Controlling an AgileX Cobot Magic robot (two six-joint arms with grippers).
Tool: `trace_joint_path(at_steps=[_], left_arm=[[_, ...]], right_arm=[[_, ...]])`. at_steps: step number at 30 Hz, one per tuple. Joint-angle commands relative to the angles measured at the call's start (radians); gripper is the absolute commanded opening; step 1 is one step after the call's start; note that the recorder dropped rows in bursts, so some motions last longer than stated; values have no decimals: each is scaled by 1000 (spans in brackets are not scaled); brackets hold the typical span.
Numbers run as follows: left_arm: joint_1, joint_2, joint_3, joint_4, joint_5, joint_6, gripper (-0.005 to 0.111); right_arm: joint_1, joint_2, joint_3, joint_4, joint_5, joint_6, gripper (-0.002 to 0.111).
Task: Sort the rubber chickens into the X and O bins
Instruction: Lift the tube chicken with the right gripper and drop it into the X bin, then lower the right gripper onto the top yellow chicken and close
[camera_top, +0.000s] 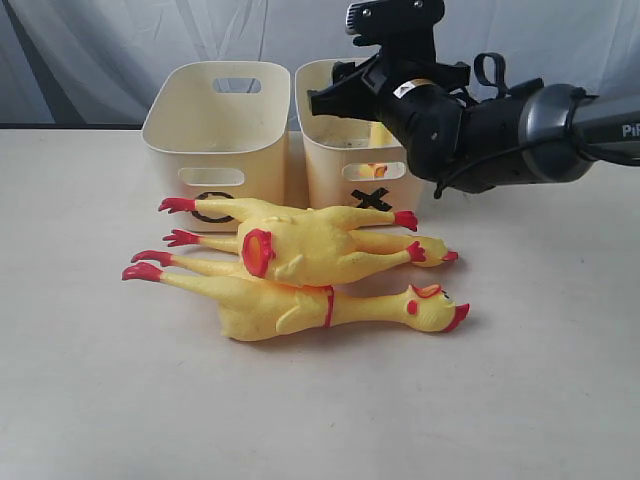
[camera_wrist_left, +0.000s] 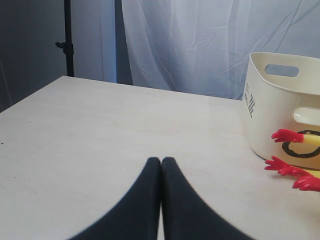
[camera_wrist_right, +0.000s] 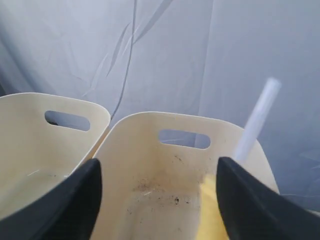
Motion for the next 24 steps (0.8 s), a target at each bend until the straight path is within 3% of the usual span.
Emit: trace_joint_path(at_steps=[1,7,10,17,24], left_arm=[[-3,-5,3,7,1,0,0],[-3,-5,3,7,1,0,0],[-3,-5,3,7,1,0,0],[-3,-5,3,7,1,0,0],[-3,-5,3,7,1,0,0]], right_arm=[[0,-6,-6,7,0,4,63],[0,-68,-6,5,104,4,63],[0,-136,-6,0,255,2,63],[0,-273,-6,-204,674,-26,63],[0,-297,-6,-445,984,-26,63]])
